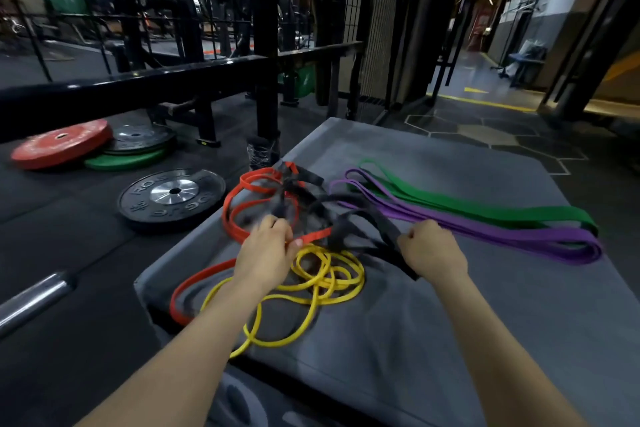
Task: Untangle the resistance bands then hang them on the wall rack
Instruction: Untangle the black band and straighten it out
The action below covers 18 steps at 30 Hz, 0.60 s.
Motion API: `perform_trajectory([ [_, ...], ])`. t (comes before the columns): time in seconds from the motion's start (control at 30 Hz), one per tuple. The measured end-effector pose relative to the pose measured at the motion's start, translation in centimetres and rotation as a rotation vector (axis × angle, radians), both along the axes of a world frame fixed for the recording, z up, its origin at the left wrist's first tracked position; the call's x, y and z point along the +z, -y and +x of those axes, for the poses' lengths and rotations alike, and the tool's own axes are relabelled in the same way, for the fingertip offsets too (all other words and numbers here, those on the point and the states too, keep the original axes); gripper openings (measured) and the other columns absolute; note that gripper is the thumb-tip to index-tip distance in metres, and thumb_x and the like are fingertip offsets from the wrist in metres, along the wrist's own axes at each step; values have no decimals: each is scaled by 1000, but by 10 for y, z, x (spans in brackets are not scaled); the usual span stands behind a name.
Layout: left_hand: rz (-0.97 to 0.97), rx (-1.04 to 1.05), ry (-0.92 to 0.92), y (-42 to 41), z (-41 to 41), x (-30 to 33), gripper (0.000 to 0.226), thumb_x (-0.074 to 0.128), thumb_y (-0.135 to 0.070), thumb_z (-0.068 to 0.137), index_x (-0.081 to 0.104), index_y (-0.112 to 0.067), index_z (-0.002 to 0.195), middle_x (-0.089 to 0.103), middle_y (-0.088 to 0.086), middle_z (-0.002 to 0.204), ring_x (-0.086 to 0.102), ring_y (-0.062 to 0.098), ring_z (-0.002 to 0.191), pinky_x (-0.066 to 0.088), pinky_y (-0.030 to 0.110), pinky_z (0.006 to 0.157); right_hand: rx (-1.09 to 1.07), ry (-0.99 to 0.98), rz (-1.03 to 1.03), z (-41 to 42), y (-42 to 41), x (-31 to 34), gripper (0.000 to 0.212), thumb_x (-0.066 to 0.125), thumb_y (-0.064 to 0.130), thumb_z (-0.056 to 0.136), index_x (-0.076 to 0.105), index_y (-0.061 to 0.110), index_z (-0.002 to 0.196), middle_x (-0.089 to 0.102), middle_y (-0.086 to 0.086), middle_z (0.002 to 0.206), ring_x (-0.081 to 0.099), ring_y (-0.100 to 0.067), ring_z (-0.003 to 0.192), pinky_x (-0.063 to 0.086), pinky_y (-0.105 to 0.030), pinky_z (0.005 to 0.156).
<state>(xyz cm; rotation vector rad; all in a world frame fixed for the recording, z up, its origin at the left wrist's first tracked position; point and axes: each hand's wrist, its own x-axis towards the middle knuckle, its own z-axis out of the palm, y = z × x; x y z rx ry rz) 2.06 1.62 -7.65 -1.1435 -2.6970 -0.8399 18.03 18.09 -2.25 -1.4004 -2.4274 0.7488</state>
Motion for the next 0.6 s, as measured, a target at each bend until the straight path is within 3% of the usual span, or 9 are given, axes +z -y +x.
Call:
perform_trajectory([
  [0.1,-8,-81,77,-6,3,0,23,49,-35,93,45,-18,107,60,5,96,59,29,90,48,41,73,27,237,43,0,10,-2,8,44,11,88,47,7,83,53,-15,97,40,-33,106,42,-41,82],
  [0.17,21,-88,71,-10,3,1,20,51,-34,93,54,-19,106,64,3,97,60,26,92,46,36,72,100,210,172,-6,15,3,26,45,6,87,50,2,112,44,-16,125,33,-37,121,37,-44,96],
  [0.2,69,-94,74,-11,3,4,17,53,-33,92,59,-20,101,63,0,96,59,24,93,44,34,72,153,102,233,-10,18,7,37,46,2,84,49,2,121,41,-16,130,32,-37,122,34,-42,100],
  [0.3,236,-111,107,-11,0,13,12,58,-27,90,65,-19,95,58,-5,88,58,19,90,43,33,76,315,-216,211,-26,24,13,50,43,-5,84,47,7,132,45,-13,133,39,-32,124,33,-36,104],
  [0.37,327,-121,134,-9,-1,17,10,60,-23,88,67,-17,94,58,-4,87,57,17,88,45,33,78,396,-260,182,-34,30,8,26,45,4,89,61,16,105,53,-16,110,50,-30,104,40,-33,88],
  [0.4,357,-125,151,-6,-2,19,9,61,-21,88,67,-18,93,59,-3,87,57,16,87,45,32,78,426,-241,194,-37,33,3,17,47,10,91,59,21,91,52,-14,98,51,-30,95,39,-30,80],
  [0.43,378,-124,161,-3,-4,19,6,61,-21,88,66,-20,91,60,-2,87,57,15,87,45,31,77,443,-203,202,-39,33,-4,11,49,14,92,58,21,91,51,-12,99,50,-31,96,39,-30,79],
  [0.5,418,-92,153,5,-10,18,4,60,-20,88,64,-22,88,61,-3,86,58,14,84,44,27,73,426,-82,239,-43,32,-15,27,52,20,92,54,11,118,48,-12,119,45,-31,113,40,-35,92],
  [0.6,490,-4,161,20,-20,16,6,58,-17,89,62,-20,88,55,-10,78,51,10,76,36,18,65,340,35,334,-46,27,-24,45,53,28,91,42,7,130,42,-13,129,37,-33,121,36,-40,100],
])
